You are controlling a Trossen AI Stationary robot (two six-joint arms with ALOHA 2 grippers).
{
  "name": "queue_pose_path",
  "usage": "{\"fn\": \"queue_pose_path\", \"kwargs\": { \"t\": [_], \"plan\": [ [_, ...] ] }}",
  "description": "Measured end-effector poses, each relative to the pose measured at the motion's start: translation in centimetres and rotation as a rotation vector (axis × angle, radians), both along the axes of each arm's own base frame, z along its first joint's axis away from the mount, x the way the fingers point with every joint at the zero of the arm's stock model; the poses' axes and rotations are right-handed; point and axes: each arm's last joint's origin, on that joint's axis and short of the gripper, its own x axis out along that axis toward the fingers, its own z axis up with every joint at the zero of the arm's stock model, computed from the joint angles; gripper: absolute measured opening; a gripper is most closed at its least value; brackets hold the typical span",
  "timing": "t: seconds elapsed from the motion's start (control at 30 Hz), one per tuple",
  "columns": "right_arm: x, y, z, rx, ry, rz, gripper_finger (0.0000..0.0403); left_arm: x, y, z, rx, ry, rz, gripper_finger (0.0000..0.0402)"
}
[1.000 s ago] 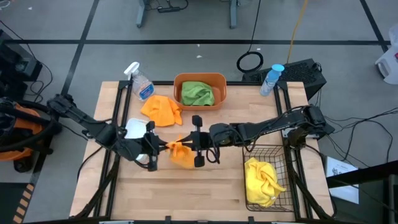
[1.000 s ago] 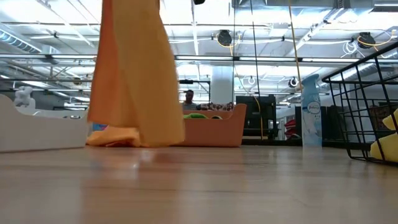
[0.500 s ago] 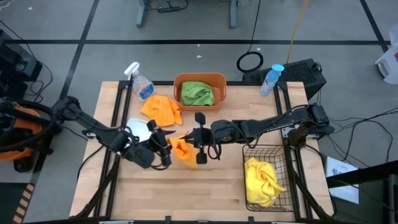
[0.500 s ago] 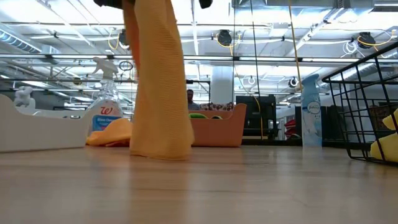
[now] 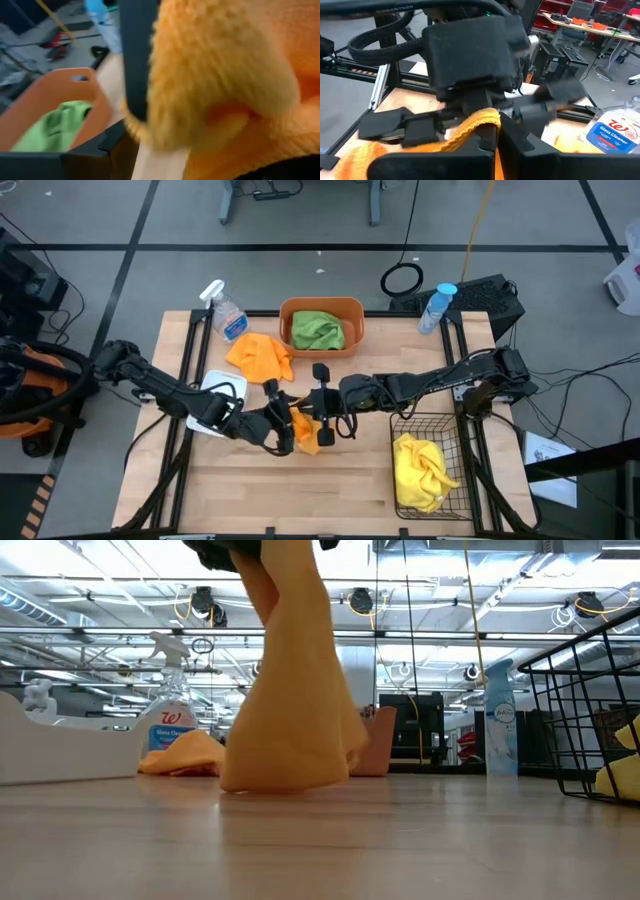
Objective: Sort microfiber towel by color & place in baskets
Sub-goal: Put the bottom orange microfiber cloth into the white bin
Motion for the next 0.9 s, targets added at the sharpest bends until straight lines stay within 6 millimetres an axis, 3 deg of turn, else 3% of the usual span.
{"fn": "queue_pose_path", "kwargs": {
  "t": [0.17, 0.37, 0.57, 0.73, 0.9],
  "plan": [
    [0.0, 0.0, -0.1, -0.002, 0.008, 0.004, 0.0000, 0.9, 0.2, -0.1, -0.004, -0.025, -0.026, 0.0196],
    [-0.2, 0.1, -0.7, 0.016, 0.072, 0.003, 0.0002, 0.5, -0.2, 0.3, 0.022, -0.035, -0.062, 0.0024],
    [-0.6, 0.0, -0.6, 0.027, 0.104, -0.016, 0.0050, 0.1, -0.5, 0.4, 0.015, -0.009, -0.101, 0.0012],
    [-2.2, -0.9, -0.5, -0.033, 0.222, -0.181, 0.0117, -0.7, -0.6, 0.7, -0.027, 0.008, -0.119, 0.0006],
    [-3.1, -0.9, -2.5, -0.010, 0.358, -0.284, 0.0179, -2.1, -0.8, 2.4, -0.049, -0.042, -0.147, 0.0005]
  ]
}}
